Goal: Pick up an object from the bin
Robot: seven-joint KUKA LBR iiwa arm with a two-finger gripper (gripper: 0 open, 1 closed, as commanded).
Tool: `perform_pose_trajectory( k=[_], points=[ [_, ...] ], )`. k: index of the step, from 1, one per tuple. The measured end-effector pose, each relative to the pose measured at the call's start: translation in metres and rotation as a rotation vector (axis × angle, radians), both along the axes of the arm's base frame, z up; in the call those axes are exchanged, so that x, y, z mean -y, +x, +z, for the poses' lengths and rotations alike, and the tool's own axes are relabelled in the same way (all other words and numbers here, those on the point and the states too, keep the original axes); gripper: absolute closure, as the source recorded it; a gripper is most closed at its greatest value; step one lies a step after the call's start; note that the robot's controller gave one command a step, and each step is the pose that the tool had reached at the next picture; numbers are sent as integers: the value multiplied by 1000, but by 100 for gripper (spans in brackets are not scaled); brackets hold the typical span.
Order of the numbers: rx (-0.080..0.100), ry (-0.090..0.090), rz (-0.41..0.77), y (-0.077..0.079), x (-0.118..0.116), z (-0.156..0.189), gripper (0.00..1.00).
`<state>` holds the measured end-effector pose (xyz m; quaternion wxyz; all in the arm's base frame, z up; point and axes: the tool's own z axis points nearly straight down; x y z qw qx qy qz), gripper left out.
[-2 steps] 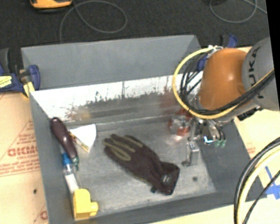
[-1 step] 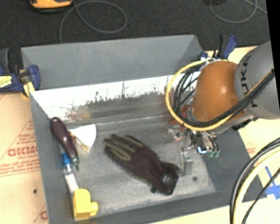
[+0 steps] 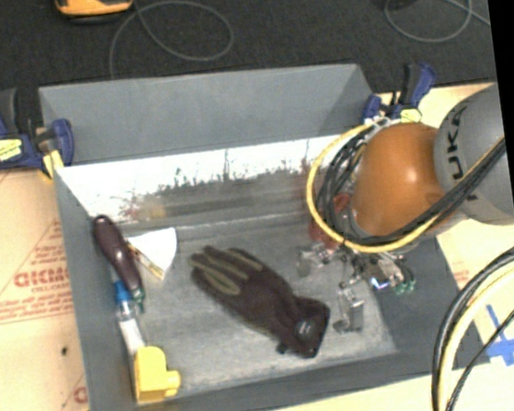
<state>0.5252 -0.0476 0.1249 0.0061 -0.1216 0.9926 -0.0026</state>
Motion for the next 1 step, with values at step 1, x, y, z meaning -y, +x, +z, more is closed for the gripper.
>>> perform_pose_trajectory(
  k=[1],
  points=[
    [5, 9, -563, 4, -12, -54, 100]
  ],
)
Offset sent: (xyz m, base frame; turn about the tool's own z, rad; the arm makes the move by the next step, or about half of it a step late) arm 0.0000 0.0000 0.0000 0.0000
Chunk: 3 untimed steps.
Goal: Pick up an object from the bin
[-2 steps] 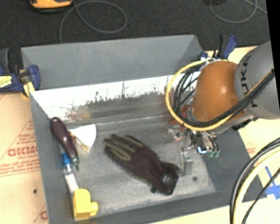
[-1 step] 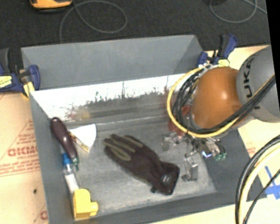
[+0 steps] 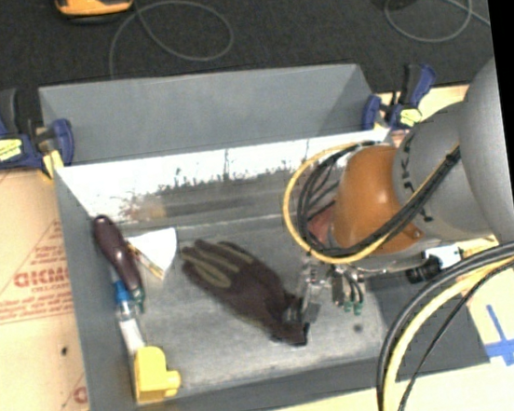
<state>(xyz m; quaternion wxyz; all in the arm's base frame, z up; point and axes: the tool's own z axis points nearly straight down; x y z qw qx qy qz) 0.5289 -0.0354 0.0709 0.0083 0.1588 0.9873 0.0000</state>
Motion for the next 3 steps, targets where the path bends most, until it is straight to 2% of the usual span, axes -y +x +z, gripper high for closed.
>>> perform_pose_trajectory(
  k=[1, 2, 3],
  points=[
    [0, 0, 2, 0, 0, 0, 100],
    [2, -2, 19, -9, 8, 121, 100],
    [2, -2, 20, -9, 8, 121, 100]
  ],
)
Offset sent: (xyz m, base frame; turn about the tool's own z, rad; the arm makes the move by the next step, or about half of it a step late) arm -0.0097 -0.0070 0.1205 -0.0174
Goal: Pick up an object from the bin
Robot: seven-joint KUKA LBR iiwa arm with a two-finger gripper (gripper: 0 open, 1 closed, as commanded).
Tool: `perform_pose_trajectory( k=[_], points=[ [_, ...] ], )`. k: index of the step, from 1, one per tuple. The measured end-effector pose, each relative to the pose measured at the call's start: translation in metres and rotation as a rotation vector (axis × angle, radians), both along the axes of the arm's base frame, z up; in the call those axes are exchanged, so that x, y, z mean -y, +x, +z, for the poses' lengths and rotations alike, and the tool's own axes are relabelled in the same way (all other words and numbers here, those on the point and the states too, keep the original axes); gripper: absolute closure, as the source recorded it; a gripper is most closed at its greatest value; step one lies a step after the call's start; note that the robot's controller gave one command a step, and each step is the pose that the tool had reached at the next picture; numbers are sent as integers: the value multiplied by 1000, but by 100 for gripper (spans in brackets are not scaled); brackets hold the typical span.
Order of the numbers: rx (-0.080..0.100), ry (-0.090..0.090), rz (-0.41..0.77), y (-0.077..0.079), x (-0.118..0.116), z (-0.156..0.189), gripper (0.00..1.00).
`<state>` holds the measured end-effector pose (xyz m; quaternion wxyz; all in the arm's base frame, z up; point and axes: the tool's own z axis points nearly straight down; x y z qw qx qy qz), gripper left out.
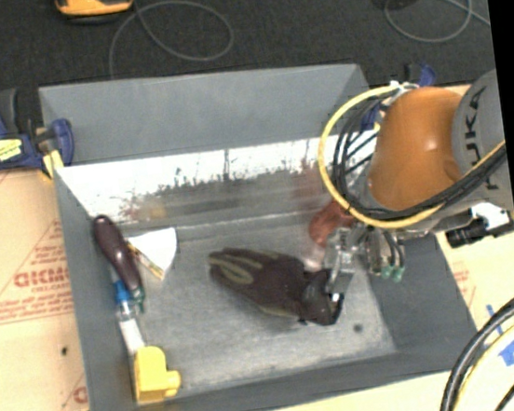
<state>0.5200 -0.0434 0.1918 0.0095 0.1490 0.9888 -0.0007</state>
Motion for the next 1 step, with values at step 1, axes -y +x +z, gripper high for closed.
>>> perform_pose_trajectory(
  k=[1],
  points=[
    [-5, 2, -36, -10, 7, 45, 100]
  ],
)
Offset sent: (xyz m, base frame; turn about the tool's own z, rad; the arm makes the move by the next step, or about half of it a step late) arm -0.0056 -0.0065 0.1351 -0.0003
